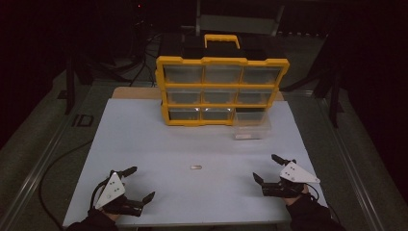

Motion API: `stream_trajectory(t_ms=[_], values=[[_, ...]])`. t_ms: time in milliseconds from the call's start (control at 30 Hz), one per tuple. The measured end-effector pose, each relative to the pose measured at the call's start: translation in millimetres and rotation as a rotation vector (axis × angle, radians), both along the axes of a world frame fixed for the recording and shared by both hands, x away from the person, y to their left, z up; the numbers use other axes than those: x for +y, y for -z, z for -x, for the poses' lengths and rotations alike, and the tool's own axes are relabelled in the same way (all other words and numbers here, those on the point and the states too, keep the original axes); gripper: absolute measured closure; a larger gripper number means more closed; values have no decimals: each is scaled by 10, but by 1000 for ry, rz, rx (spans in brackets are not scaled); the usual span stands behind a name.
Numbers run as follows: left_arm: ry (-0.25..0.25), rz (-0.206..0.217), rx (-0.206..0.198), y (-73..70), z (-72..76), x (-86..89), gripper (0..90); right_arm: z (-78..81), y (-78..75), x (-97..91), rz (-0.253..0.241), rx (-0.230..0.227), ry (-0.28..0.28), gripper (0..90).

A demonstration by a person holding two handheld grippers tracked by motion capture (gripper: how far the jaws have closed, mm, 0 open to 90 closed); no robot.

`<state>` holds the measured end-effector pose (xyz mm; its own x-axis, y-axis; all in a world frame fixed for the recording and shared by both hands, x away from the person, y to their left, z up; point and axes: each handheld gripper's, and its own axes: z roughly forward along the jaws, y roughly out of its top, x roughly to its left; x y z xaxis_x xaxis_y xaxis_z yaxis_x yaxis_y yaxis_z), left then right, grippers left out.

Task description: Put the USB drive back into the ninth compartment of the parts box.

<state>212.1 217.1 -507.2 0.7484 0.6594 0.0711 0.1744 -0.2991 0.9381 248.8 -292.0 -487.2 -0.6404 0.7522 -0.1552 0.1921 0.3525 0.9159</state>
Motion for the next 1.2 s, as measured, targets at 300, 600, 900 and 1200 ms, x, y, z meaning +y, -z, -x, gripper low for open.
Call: stream_trajectory(t_ms=[300, 600, 900, 1200], values=[[9, -5, -13, -150, -15, -89, 0, 25, -15, -3, -13, -2, 0, 79], [100, 7, -33, -466, -147, -259, 0, 30, -22, 10, -5, -8, -4, 79], [144, -31, -40, -604, -297, -395, 0, 33, -29, 9, -3, -14, -6, 79], [187, -53, -33, -681, -429, -536, 0, 34, -28, 15, -1, -15, -12, 79]])
